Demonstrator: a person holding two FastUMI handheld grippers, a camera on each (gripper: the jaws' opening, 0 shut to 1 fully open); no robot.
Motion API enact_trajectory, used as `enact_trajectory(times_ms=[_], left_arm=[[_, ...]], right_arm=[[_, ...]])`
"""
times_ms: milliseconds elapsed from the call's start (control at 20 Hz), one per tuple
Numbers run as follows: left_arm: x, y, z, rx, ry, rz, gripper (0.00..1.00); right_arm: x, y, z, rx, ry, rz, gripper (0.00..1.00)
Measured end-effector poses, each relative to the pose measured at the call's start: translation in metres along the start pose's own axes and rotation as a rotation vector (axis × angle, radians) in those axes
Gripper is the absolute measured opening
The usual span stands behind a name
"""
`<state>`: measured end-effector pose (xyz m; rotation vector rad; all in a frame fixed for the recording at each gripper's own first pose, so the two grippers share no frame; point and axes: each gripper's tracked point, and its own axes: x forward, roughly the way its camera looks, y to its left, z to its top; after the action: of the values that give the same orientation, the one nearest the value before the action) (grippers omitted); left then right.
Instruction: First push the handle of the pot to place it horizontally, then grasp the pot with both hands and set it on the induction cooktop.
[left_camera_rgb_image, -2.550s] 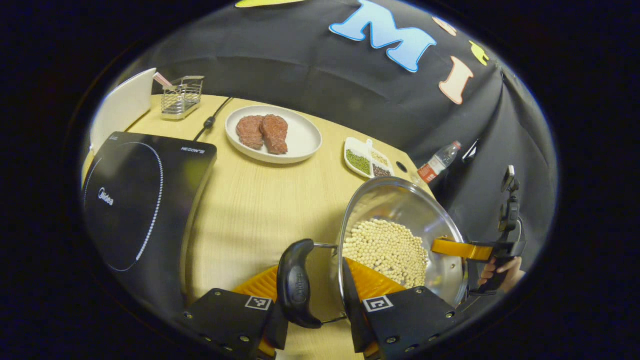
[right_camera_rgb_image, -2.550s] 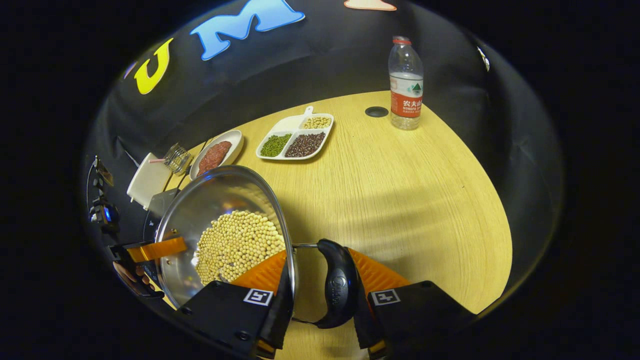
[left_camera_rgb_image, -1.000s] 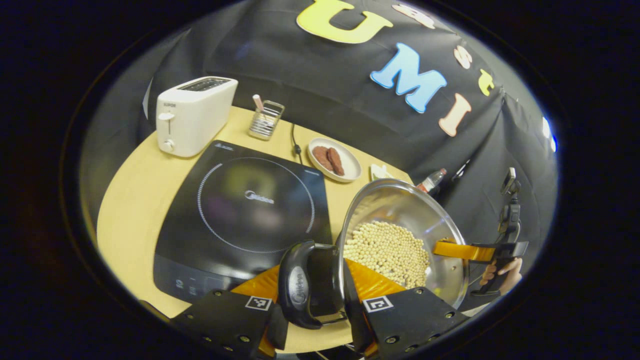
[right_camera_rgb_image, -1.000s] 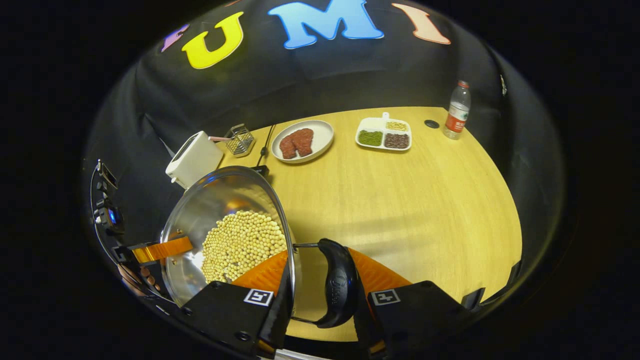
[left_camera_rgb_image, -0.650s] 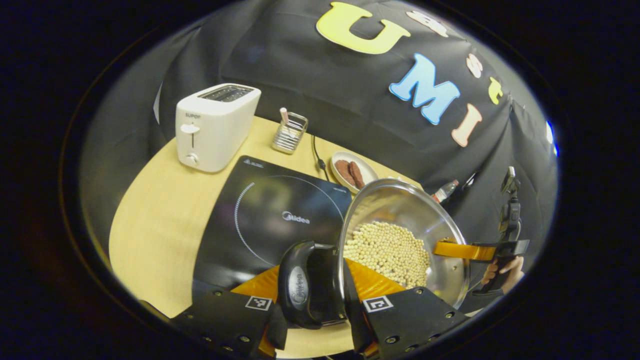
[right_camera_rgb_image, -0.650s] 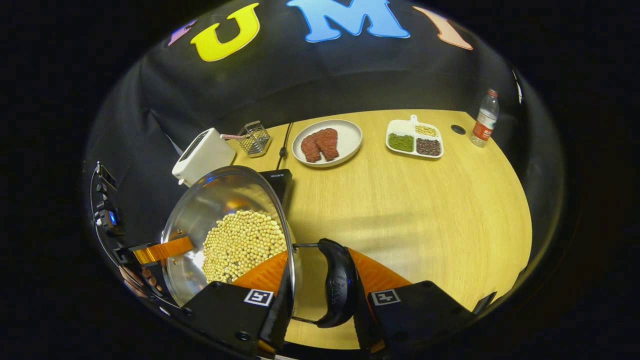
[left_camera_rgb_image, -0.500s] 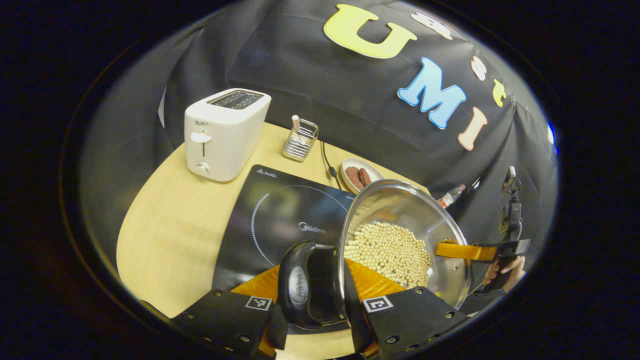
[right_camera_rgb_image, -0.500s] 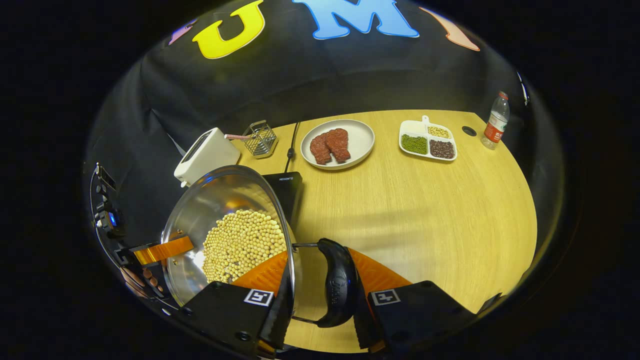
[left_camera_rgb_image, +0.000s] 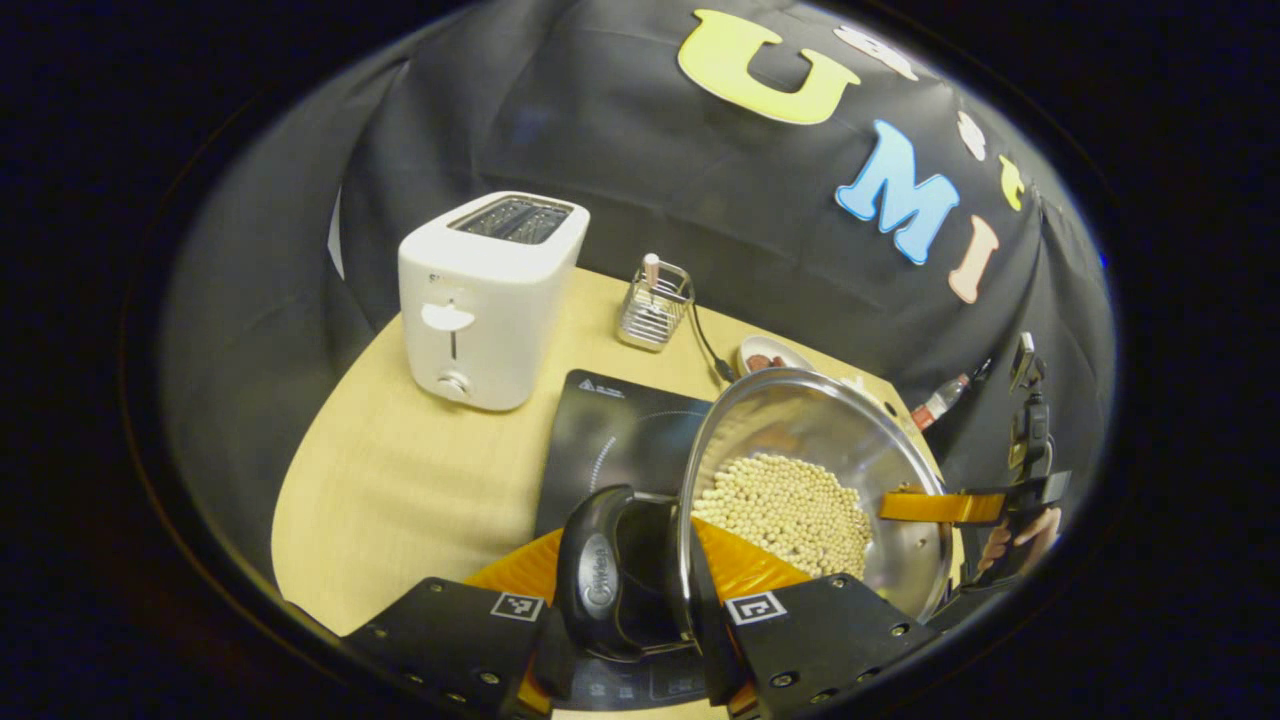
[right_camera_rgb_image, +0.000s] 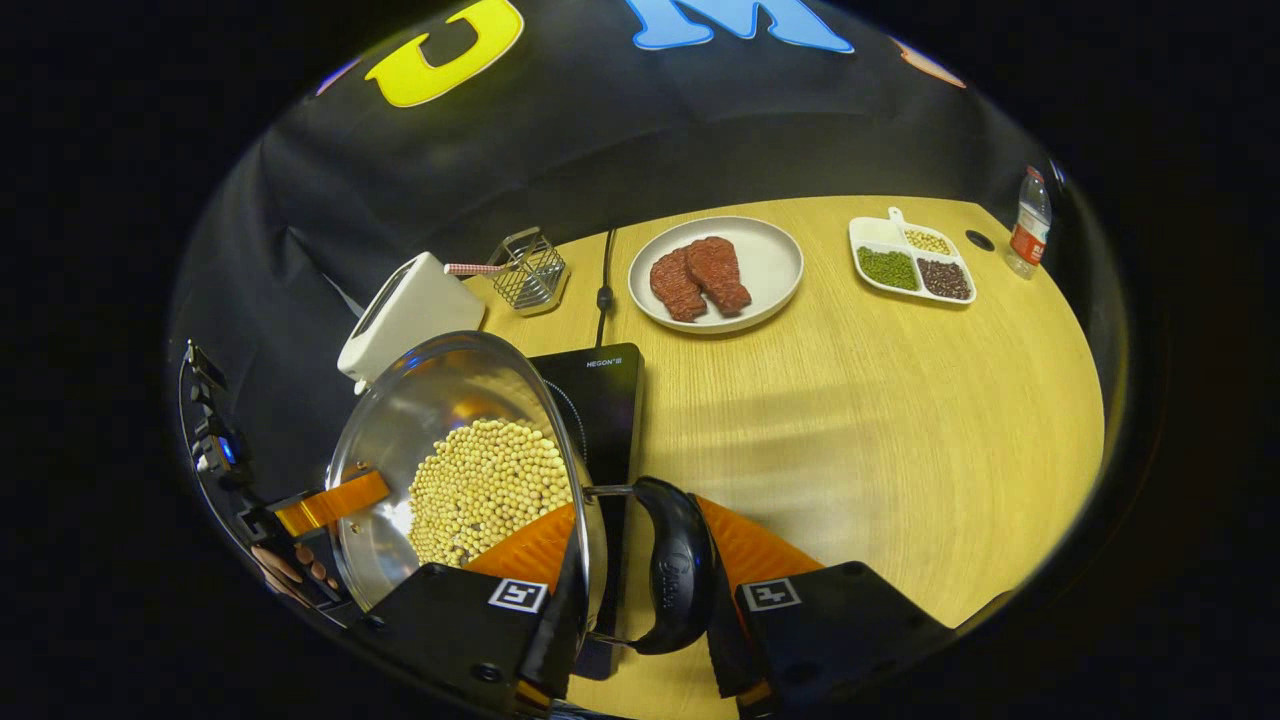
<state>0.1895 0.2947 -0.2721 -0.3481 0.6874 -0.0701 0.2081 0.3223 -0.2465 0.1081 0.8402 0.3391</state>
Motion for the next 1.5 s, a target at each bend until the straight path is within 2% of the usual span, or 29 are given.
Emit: enact_trajectory(times_ms=[100, 350, 450, 500, 650, 700, 800, 850, 1000, 1050, 1100, 1150, 1250, 1350, 1400, 1500], left_arm=[[0.007, 0.009, 0.007, 0.000, 0.002, 0.004, 0.54], [0.022, 0.026, 0.022, 0.019, -0.005, 0.008, 0.48], [0.030, 0.033, 0.025, 0.016, 0.000, 0.010, 0.54], [0.030, 0.035, 0.025, 0.015, 0.002, 0.010, 0.51], [0.038, 0.037, 0.025, 0.009, 0.002, 0.006, 0.54], [0.041, 0.038, 0.022, 0.005, 0.007, 0.006, 0.54], [0.048, 0.042, 0.013, 0.009, 0.030, 0.014, 0.53], [0.048, 0.043, 0.013, -0.008, 0.022, 0.005, 0.52], [0.048, 0.045, 0.014, -0.020, 0.014, 0.005, 0.51], [0.048, 0.044, 0.015, -0.026, 0.012, 0.000, 0.51], [0.048, 0.044, 0.015, -0.028, 0.009, -0.004, 0.51], [0.048, 0.044, 0.016, -0.027, 0.011, -0.004, 0.55], [0.049, 0.043, 0.015, -0.026, 0.013, -0.006, 0.52], [0.048, 0.043, 0.016, -0.031, 0.011, -0.008, 0.52], [0.047, 0.043, 0.016, -0.034, 0.011, -0.009, 0.56], [0.048, 0.044, 0.015, -0.030, 0.018, -0.007, 0.50]], right_arm=[[0.010, 0.005, 0.006, 0.003, -0.005, 0.001, 0.53], [0.031, 0.015, 0.016, 0.023, -0.009, 0.005, 0.53], [0.038, 0.017, 0.019, 0.026, -0.005, 0.002, 0.52], [0.041, 0.017, 0.019, 0.024, -0.005, 0.000, 0.53], [0.049, 0.016, 0.021, 0.024, -0.007, -0.003, 0.52], [0.051, 0.014, 0.020, 0.020, -0.006, -0.009, 0.56], [0.058, 0.010, 0.014, 0.012, 0.015, -0.019, 0.53], [0.057, 0.011, 0.022, 0.012, -0.019, -0.018, 0.53], [0.061, 0.012, 0.022, 0.014, -0.009, -0.001, 0.56], [0.061, 0.012, 0.023, 0.014, -0.008, -0.001, 0.53], [0.061, 0.011, 0.022, 0.011, -0.011, -0.001, 0.57], [0.061, 0.011, 0.022, 0.011, -0.008, -0.001, 0.54], [0.061, 0.011, 0.021, 0.014, -0.004, -0.002, 0.58], [0.060, 0.011, 0.021, 0.012, -0.003, -0.002, 0.55], [0.060, 0.011, 0.019, 0.012, 0.001, -0.006, 0.55], [0.059, 0.011, 0.017, 0.012, 0.009, -0.015, 0.57]])
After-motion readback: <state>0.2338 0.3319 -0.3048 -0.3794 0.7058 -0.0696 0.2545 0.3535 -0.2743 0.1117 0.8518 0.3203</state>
